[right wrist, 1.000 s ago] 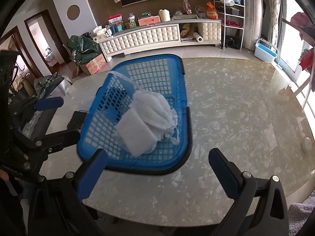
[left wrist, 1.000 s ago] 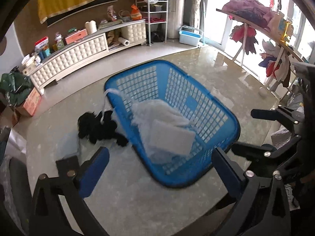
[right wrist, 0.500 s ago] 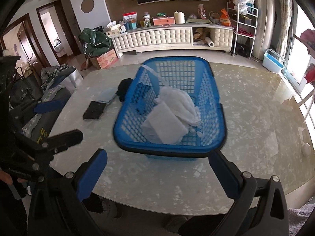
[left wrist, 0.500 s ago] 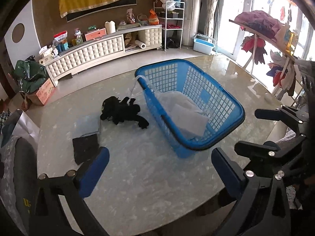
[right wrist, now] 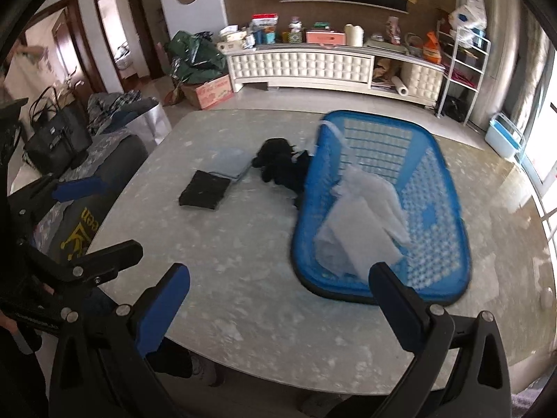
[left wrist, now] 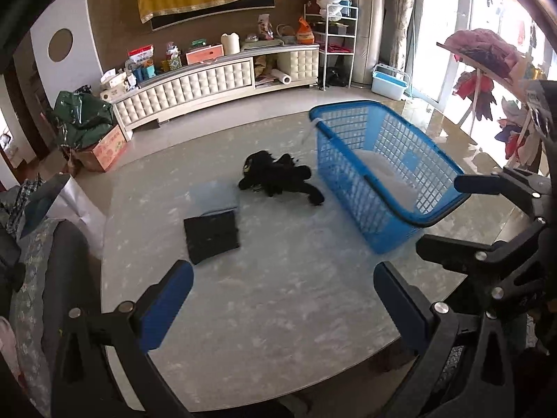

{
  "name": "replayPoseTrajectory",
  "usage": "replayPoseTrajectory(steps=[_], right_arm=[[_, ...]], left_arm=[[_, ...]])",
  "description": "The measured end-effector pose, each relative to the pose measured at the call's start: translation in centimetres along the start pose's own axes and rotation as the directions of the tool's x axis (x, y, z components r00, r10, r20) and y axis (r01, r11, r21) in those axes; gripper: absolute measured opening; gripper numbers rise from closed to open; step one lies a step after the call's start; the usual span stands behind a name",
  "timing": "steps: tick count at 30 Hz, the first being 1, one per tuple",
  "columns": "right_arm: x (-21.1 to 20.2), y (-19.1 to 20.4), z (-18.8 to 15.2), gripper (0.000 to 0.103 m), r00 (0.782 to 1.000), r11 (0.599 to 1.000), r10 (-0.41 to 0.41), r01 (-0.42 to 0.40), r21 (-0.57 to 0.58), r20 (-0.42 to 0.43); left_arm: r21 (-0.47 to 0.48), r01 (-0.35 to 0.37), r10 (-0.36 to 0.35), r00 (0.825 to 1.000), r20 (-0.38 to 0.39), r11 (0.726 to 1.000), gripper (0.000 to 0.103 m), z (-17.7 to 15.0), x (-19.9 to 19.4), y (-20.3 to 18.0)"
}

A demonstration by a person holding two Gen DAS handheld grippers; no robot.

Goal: Organize soft objects
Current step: 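Withdraw both tools from the basket back over the table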

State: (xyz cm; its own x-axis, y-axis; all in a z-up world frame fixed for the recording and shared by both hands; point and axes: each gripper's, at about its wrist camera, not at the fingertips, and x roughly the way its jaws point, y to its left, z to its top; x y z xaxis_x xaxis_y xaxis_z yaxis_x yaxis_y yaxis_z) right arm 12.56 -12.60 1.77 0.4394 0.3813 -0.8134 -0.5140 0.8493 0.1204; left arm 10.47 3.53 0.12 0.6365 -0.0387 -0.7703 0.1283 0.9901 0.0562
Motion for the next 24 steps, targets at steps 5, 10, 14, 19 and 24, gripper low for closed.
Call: replayPoseTrajectory(steps=[5, 10, 14, 19, 24], right_arm=[[1.7, 2.3, 1.2, 0.103, 1.000, 0.999, 0.008, -0.009, -0.034, -0.013], [3.1, 3.8, 2.4, 0.103, 0.999, 0.997, 0.014, -0.016, -0.070, -0.039], [4.2, 4.9, 3.5, 0.103, 0.998, 0.994, 0.000, -0.006, -0.108, -0.058], [5.7, 5.7, 5.1, 0.103, 0.996, 0.989, -0.017, 0.004, -0.146, -0.085], [7.9, 6.3, 7.0, 0.103, 0.992, 0.981, -0.041, 0.018, -0.194, -0.115]], left_arm=[[-0.030, 0.001, -0.001, 1.000, -0.001, 1.000, 0.103, -0.7, -0.2, 2.6], [-0.046, -0.037, 0.036, 0.999, -0.013, 0.998, 0.103, -1.0, 0.0, 5.0], [-0.096, -0.032, 0.031, 0.999, -0.016, 0.995, 0.103, -0.9, 0.7, 7.5], [-0.140, -0.030, 0.025, 0.999, -0.040, 0.990, 0.103, -0.6, 2.3, 10.2], [-0.181, -0.035, 0.023, 0.998, -0.063, 0.983, 0.103, -0.1, 4.5, 12.5]])
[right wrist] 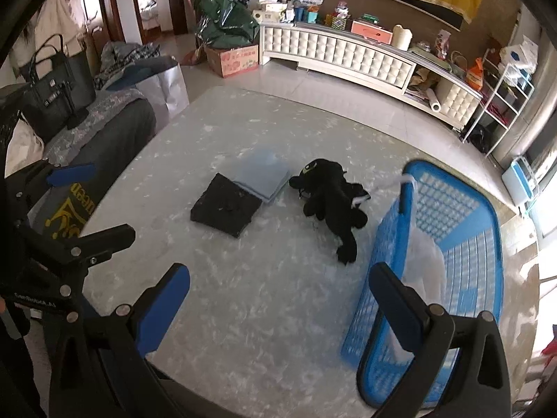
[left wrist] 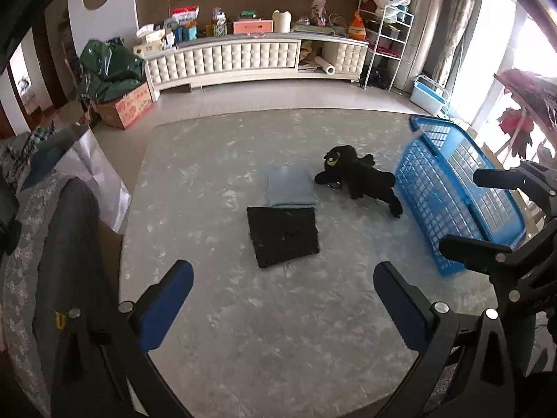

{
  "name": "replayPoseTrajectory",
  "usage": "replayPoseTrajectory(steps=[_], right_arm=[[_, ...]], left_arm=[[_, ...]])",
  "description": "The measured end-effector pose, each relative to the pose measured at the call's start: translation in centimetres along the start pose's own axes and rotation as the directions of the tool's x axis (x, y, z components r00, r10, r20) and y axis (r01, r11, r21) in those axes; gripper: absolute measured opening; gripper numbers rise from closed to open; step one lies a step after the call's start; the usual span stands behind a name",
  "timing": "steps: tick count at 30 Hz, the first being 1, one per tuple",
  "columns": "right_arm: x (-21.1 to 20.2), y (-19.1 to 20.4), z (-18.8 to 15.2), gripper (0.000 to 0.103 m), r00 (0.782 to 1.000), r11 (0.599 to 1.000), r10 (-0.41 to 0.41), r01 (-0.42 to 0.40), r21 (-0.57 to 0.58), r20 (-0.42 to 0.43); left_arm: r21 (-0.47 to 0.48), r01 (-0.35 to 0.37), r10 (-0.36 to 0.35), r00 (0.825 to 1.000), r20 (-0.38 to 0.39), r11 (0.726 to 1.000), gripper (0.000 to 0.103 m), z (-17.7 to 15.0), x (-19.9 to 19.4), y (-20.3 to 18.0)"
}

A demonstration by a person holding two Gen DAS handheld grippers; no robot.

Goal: Organize soft objects
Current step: 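Withdraw both tools from the basket back over the table, then grasp the black plush dragon with the right tool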

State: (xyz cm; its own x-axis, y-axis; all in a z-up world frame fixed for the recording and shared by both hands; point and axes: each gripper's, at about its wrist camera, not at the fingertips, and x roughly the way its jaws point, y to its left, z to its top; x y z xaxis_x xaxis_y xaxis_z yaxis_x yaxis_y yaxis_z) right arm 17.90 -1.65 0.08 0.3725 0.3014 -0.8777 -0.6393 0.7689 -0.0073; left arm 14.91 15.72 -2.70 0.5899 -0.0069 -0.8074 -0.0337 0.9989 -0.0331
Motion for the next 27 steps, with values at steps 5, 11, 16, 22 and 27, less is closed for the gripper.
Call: replayPoseTrajectory(steps=[5, 11, 16, 22, 27], right_arm=[[2.7, 0.1, 2.0, 0.103, 0.998, 0.999, -0.006, 0.003, -0.045, -0.055], [6.6, -0.3, 4.0, 0.103, 0.990, 0.997, -0.001, -0.010, -0.073, -0.138], [9.0, -0.8, 5.5, 0.103, 0.983, 0.996, -0.028, 0.012, -0.087, -0.183], [11.6, -1.1, 7.0, 0.103, 0.972, 0.994, -0.045, 0.021, -0.106, -0.229], [14.0, -1.5, 7.7, 0.103, 0.961, 0.993, -0.054, 0.023, -0.117, -0.271]], left_arm=[[-0.053, 0.026, -0.028, 0.999, -0.026, 0.998, 0.103, 0.9, 2.8, 1.9], [-0.043, 0.035, -0.038, 0.995, -0.088, 0.998, 0.103, 2.0, 6.6, 3.2], [-0.074, 0.058, -0.066, 0.991, -0.119, 0.996, 0.103, 2.7, 9.4, 3.9], [-0.120, 0.079, -0.094, 0.988, -0.121, 0.990, 0.103, 3.0, 11.5, 4.8], [-0.178, 0.124, -0.145, 0.984, -0.105, 0.976, 0.103, 2.9, 12.9, 5.8]])
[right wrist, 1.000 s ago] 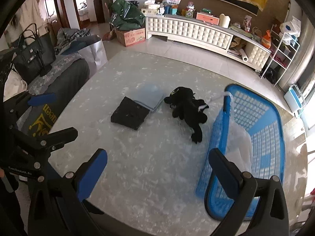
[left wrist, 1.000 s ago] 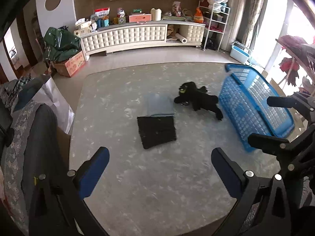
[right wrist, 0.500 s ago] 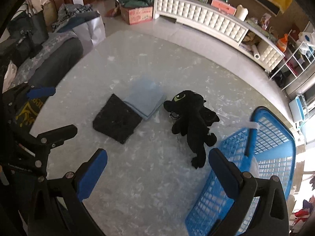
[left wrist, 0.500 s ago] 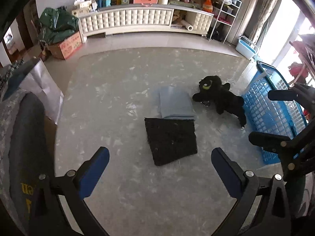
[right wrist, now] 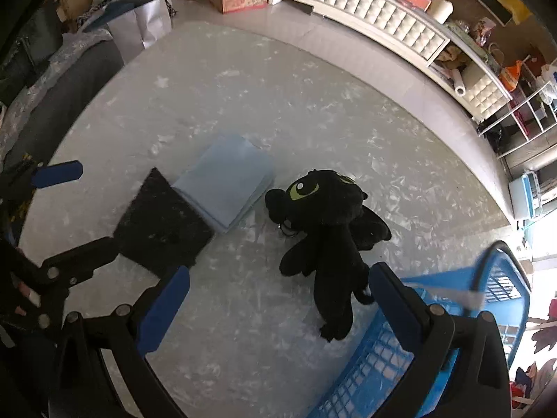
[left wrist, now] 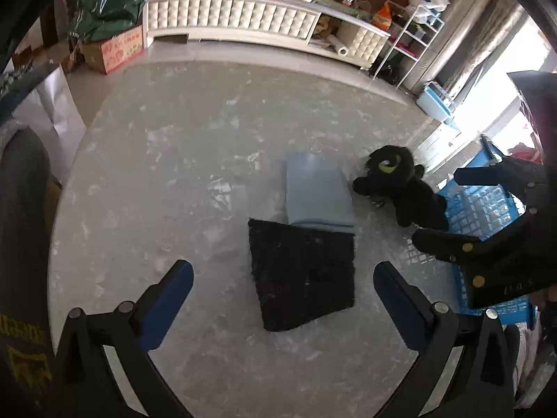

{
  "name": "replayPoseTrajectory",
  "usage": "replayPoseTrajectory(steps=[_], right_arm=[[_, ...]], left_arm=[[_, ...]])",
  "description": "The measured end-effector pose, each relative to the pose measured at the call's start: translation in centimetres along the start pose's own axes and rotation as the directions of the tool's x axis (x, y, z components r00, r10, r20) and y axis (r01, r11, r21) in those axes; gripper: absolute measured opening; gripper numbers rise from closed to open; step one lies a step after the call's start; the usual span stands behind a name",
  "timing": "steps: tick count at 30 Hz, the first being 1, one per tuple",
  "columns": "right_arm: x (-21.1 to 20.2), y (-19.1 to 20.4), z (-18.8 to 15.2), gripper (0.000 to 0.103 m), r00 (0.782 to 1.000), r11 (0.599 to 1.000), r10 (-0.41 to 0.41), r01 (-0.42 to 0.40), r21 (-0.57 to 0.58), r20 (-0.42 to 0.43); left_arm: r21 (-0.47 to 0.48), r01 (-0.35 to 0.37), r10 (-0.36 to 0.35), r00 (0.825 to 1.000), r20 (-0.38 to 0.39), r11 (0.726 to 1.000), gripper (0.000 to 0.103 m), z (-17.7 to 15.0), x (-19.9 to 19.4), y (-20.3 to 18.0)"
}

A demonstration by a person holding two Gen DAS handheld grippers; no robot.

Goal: Organize soft objects
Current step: 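Grasp the black plush dragon with the right tool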

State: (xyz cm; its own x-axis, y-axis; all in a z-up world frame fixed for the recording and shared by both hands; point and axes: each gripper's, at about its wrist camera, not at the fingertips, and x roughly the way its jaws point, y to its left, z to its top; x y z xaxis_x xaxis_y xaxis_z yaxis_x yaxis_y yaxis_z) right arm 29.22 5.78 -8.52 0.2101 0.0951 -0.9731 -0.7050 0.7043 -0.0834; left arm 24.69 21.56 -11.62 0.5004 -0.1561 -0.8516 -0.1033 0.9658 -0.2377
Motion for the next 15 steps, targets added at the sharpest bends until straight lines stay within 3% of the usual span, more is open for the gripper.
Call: replayPoseTrajectory(steps=[5, 9, 15], right_arm=[[2.2, -1.0, 1.0, 0.103, 0.999, 1.000, -0.015, 0.015, 0.012, -0.046], [3.5, -1.7, 1.9, 0.103, 0.996, 0.998, -0.056, 0.056, 0.005, -0.074], [5.3, -2.7, 2.8, 0.103, 0.988, 0.995, -0.091, 0.094, 0.023, -0.122]], left_arm=[[-0.023, -0.039, 0.038, 0.999, -0.038, 0.999, 0.103, 0.1, 1.6, 0.6], [-0.038, -0.007, 0.006, 1.000, -0.024, 0.999, 0.103, 0.5, 1.6, 0.5], [-0.063, -0.043, 0.040, 0.998, -0.044, 0.997, 0.103, 0.7, 2.2, 1.2]])
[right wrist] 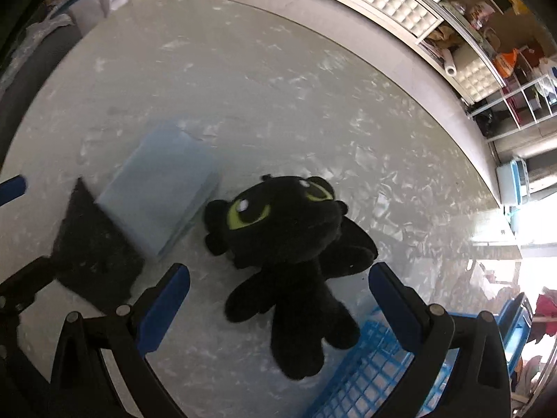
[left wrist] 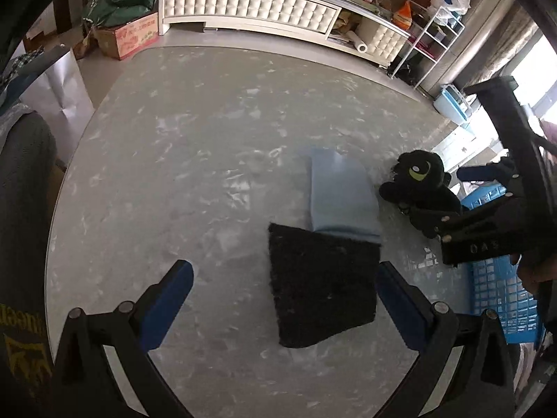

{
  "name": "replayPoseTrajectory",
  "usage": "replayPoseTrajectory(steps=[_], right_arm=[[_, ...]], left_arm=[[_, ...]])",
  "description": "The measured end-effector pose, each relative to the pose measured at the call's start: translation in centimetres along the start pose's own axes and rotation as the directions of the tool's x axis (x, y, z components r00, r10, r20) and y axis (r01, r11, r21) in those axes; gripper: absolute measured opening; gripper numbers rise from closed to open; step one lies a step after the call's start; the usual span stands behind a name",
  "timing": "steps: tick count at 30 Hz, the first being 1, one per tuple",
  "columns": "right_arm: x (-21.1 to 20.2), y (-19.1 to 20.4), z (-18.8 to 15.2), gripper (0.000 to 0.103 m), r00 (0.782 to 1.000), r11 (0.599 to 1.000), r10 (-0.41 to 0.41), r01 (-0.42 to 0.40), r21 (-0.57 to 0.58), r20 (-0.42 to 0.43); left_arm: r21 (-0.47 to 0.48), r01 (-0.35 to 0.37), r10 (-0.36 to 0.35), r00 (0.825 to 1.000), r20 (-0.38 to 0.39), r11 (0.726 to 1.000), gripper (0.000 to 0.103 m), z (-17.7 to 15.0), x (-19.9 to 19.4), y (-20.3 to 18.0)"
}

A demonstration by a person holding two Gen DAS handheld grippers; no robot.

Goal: Organize soft objects
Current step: 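Grasp the black plush dragon with the right tool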

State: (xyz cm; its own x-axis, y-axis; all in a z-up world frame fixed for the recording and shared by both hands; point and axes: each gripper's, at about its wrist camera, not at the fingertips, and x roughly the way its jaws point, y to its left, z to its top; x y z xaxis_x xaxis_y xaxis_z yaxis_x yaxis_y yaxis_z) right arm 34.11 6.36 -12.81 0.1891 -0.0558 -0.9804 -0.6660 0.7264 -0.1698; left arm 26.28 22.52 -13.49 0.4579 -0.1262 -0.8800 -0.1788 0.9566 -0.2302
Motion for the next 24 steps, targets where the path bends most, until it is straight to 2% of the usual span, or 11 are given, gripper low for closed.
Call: replayPoseTrajectory(steps=[3, 7, 11, 14, 16, 19, 24], right_arm=[[0.9, -0.6, 0.3, 0.103, 1.000, 0.999, 0.018, -0.017, 0.048, -0.023], [2.3, -1.0, 0.5, 0.090, 0.998, 0.997, 0.023, -0.018, 0.077, -0.062], [3.1, -1.5, 0.7, 0.087, 0.996, 0.992, 0.053, -0.044, 0.122, -0.071], [3.0, -1.7, 0.9, 0.074, 0.995, 0.989, 0.082, -0.074, 0.132, -0.062], [2.8, -1.6, 0.9, 0.054, 0.994, 0.986, 0.097, -0.088, 0.138, -0.056], [2.4, -1.2, 0.6, 0.046, 0.994, 0.986, 0.097, -0.091, 0.137, -0.044], [1.9, -1.2, -0.3, 0.042, 0.992, 0.982, 0.123, -0.118, 0.149, -0.021]], left_arm=[[-0.017, -0.001, 0.002, 1.000, 0.001, 1.000, 0.103, -0.1, 0.0, 0.6], [-0.011, -0.023, 0.023, 1.000, -0.018, 1.000, 0.103, -0.1, 0.3, 0.9], [0.003, -0.008, 0.008, 1.000, -0.015, 1.000, 0.103, -0.2, 0.2, 0.9], [0.006, -0.005, 0.005, 1.000, -0.018, 1.000, 0.103, -0.2, 0.3, 1.2], [0.009, -0.004, 0.005, 1.000, -0.030, 1.000, 0.103, -0.3, 0.5, 1.3], [0.030, -0.043, 0.045, 0.998, -0.042, 0.999, 0.103, -0.3, 1.1, 1.0], [0.059, -0.064, 0.067, 0.997, -0.050, 0.996, 0.103, -0.4, 1.5, 0.3]])
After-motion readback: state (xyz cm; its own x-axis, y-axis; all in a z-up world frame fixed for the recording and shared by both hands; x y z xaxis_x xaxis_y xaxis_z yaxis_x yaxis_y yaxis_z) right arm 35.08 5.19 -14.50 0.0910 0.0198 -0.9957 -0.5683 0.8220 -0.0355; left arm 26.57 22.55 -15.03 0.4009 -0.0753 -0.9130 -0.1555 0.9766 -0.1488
